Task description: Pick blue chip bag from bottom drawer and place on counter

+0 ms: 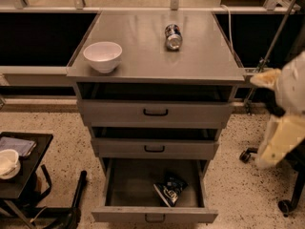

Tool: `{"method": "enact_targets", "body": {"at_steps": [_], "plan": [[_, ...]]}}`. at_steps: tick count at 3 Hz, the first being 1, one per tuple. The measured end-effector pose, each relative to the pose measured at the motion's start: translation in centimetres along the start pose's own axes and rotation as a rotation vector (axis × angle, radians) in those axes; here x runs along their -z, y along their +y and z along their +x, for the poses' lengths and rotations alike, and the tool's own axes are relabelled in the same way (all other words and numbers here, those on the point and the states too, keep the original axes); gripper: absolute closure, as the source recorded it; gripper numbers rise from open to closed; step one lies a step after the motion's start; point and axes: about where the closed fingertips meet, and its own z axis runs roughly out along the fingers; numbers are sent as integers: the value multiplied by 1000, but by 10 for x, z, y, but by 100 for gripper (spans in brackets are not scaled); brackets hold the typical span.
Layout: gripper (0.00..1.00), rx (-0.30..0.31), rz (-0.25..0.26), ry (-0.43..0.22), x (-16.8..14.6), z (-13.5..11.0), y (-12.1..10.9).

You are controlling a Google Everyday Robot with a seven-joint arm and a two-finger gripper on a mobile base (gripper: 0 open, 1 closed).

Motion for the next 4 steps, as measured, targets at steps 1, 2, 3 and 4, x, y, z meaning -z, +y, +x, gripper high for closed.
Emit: {"method": "enact_targets", "body": {"at_steps": [1,2,3,4], "plan": [[0,-8,-23,-114,-57,29,34],[0,-64,-60,-153,-144,70,77],[0,-120,-100,-111,-216,97,122],[0,-159,-155,-25,-294,116,171]]}}
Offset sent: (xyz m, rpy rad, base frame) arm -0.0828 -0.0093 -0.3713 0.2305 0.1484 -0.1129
